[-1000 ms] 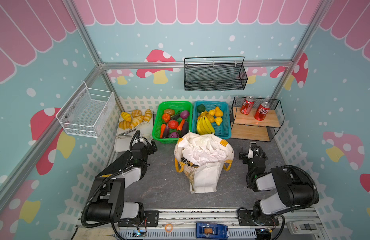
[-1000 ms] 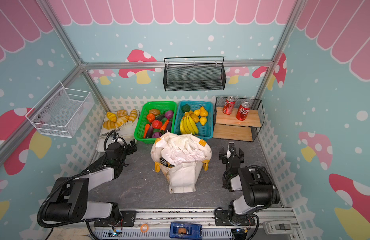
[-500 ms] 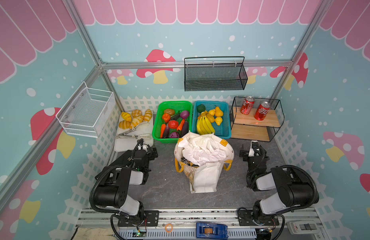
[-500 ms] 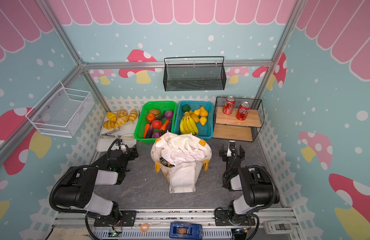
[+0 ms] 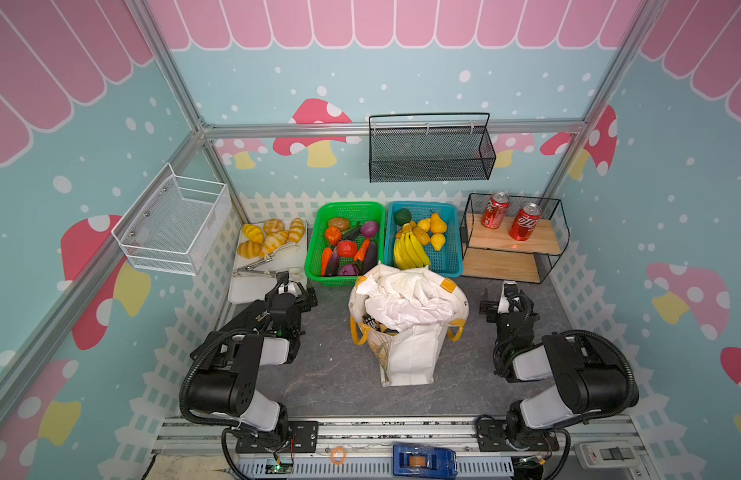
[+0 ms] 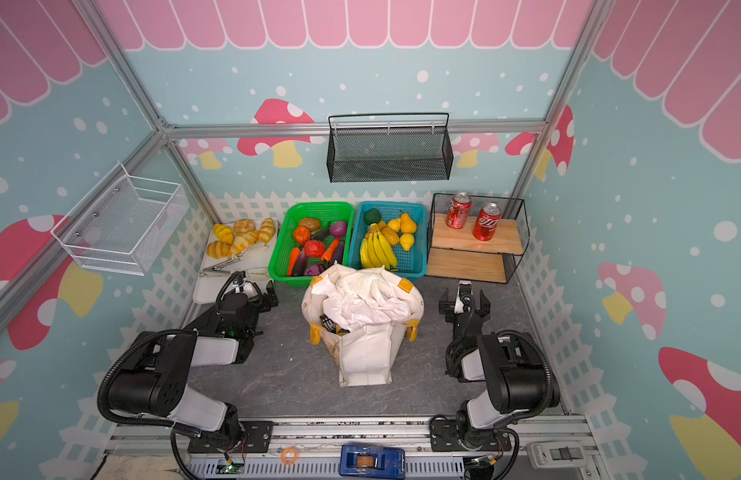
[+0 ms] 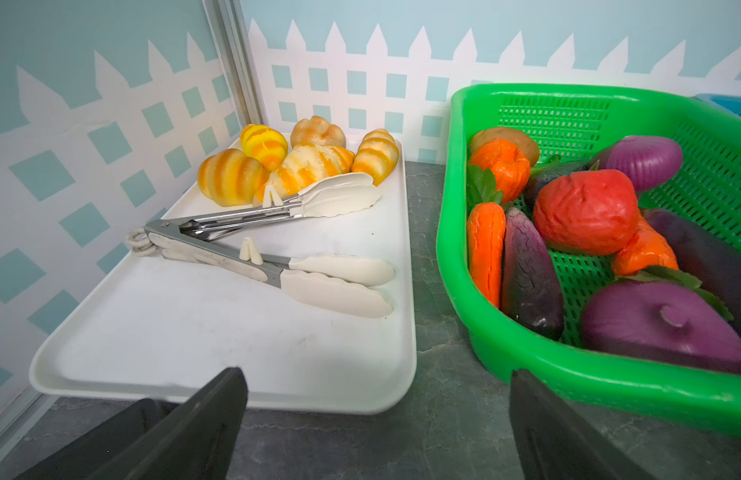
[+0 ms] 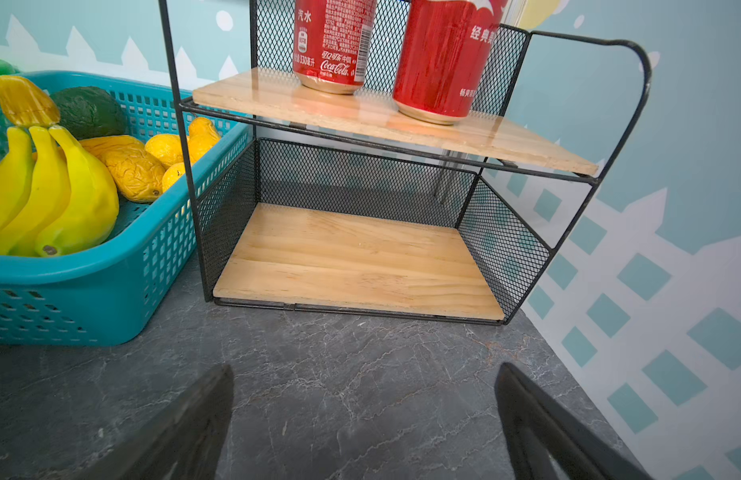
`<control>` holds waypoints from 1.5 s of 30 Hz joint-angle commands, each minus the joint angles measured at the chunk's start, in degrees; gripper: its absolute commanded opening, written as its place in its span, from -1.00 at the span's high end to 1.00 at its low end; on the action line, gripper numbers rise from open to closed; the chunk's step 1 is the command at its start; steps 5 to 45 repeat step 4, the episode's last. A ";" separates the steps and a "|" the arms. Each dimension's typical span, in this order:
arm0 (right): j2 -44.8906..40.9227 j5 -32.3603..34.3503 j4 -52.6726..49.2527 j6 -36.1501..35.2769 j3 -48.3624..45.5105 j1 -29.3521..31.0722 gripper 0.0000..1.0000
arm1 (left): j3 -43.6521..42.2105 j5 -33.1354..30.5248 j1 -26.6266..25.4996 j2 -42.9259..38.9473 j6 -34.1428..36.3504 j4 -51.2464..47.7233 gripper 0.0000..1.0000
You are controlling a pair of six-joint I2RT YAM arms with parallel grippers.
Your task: Place the mixed food into the grocery bags and tie them
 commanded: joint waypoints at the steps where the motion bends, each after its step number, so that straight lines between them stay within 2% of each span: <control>1: 0.38 -0.71 2.43 -1.27 0.67 -0.16 -0.98 | 0.66 -1.57 -0.34 0.17 1.65 0.48 -0.99; 45: 0.09 -0.87 3.01 -1.30 0.05 -0.16 -0.99 | 0.58 -1.65 -0.34 0.28 1.71 0.78 -1.00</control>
